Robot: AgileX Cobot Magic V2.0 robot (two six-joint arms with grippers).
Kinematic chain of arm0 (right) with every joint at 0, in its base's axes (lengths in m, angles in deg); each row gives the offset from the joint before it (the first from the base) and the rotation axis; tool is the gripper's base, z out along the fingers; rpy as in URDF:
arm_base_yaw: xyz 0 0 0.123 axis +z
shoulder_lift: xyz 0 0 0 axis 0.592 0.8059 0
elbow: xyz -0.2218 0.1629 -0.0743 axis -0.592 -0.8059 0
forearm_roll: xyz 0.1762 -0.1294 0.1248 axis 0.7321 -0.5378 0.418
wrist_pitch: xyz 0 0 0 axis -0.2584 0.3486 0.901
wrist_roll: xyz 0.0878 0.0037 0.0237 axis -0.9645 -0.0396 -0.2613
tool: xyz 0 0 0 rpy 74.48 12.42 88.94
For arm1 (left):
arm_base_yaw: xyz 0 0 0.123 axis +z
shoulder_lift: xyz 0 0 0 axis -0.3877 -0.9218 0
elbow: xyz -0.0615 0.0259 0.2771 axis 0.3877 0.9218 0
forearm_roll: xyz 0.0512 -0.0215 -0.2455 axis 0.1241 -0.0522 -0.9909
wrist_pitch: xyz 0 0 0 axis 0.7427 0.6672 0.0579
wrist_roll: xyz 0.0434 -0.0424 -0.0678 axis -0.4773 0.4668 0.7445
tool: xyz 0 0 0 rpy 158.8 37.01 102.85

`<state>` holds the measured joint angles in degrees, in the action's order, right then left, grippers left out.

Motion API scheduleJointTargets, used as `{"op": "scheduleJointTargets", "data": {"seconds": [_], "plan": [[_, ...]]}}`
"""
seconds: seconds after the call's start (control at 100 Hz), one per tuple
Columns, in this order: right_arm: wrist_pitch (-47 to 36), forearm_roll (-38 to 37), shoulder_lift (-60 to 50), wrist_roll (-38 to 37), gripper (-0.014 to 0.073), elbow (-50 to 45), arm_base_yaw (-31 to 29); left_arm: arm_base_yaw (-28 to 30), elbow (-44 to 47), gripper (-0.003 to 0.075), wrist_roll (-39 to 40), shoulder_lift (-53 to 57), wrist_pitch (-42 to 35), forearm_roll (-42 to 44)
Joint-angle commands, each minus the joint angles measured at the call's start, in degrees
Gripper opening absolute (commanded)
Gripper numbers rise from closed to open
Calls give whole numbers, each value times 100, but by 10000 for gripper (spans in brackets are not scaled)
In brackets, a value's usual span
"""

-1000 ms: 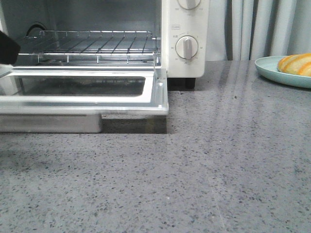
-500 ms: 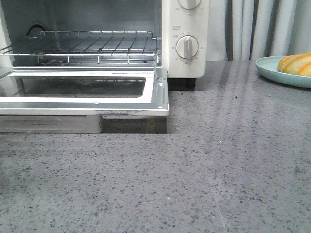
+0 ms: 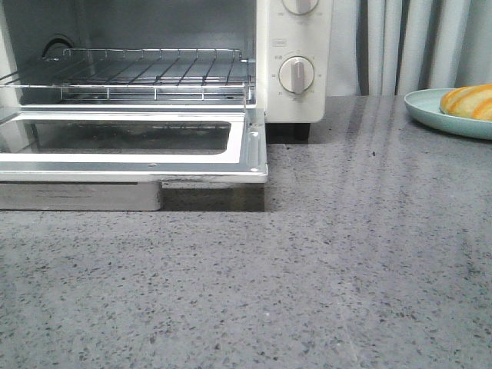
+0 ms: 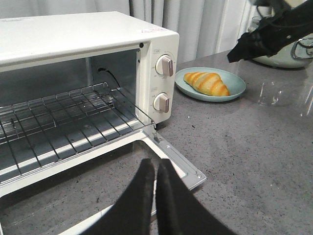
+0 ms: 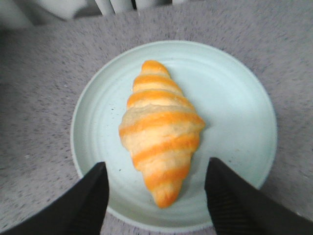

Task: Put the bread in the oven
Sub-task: 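Grasp the orange-striped croissant on the blue plate with the right gripper, then carry the croissant with the right gripper into the oven onto the rack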

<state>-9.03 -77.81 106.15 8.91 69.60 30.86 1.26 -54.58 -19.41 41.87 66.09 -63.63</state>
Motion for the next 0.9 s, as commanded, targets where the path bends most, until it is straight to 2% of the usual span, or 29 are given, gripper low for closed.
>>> {"op": "scheduleJointTargets", "data": {"seconds": [0.0, 0.13, 0.2, 0.25, 0.34, 0.5, 0.68, 0.8, 0.89], "plan": [[-252, -51, 316, -9, 400, 374, -41, -36, -148, -22, 13, -29, -258, -160], [-226, 1, 819, -9, 398, 403, -41, -36, -148, -22, 13, -29, -229, -160], [-84, 73, 1016, -9, 342, 403, -41, -36, -148, -22, 13, -29, -229, -160], [45, 98, 1101, -9, 235, 403, -31, -36, -148, -22, 13, -29, -229, -160], [169, 174, 1144, -9, -79, 403, -31, -36, -148, -22, 13, -29, -229, -160], [-185, 256, 764, -9, -69, 403, -31, -36, -148, -22, 13, -29, -199, -160], [-1235, 234, -609, 68, -69, 403, 183, -36, -148, -22, 13, -29, -130, -160], [-1358, 225, -1431, 81, -69, 535, 738, -36, -148, -22, 13, -29, -130, -160], [-1192, 225, -1807, 238, -69, 608, 1587, -36, -148, -22, 13, -29, -182, -160]]}}
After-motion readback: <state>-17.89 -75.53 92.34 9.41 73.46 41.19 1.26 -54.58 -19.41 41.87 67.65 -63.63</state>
